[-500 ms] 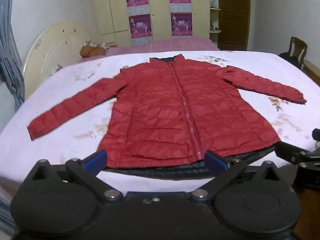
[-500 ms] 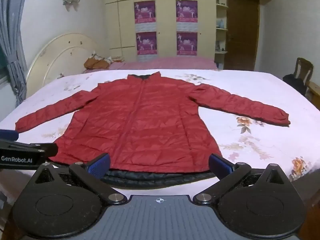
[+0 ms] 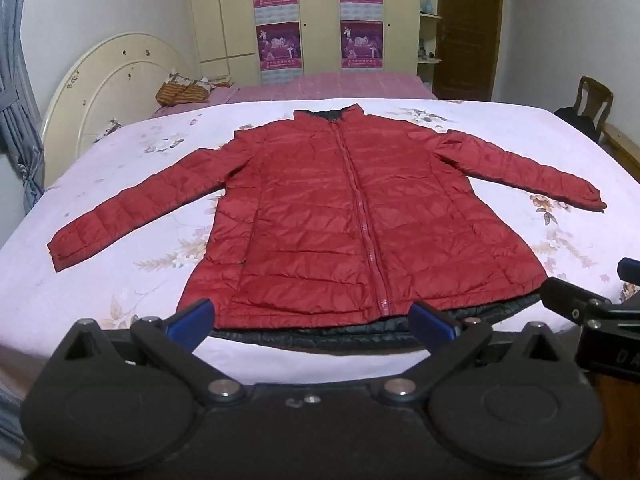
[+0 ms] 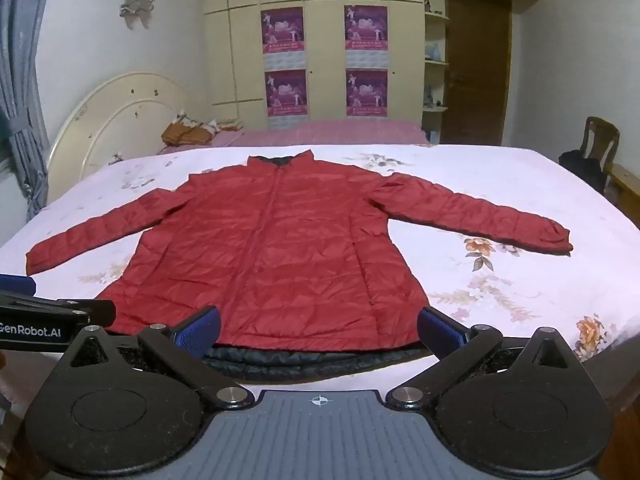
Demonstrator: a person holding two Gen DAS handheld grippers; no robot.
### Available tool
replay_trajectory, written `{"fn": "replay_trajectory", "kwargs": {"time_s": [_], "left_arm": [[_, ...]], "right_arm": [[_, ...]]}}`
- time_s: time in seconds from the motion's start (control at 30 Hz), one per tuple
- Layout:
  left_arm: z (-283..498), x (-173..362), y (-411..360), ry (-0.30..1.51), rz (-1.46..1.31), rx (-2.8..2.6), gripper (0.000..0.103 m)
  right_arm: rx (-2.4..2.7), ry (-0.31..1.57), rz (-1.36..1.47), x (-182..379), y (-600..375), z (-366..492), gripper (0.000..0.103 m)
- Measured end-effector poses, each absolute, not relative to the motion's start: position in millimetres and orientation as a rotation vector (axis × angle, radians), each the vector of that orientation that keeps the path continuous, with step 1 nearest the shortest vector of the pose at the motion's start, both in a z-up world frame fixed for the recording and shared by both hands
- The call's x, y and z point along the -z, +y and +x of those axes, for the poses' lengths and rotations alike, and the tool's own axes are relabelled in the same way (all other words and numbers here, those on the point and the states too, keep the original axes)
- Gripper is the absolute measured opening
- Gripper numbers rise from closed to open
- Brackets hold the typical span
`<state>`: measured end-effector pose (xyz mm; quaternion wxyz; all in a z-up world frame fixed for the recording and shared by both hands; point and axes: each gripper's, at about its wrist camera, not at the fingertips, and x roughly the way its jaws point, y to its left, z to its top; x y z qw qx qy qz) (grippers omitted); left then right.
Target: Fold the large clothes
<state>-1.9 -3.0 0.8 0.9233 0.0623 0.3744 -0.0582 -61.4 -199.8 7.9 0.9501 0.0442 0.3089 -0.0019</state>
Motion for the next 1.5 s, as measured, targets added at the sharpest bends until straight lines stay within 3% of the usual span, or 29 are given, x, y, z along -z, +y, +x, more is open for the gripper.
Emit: {"fn": "replay_trajectory", "kwargs": {"time_s": [1.5], "left_arm": [[-9.0,-7.0,-4.8,0.766,0.111,0.087,0.103]], "right_arm": [[0.004,0.617,0.088,-10.1,-206.9,-60.0,0.103]]}}
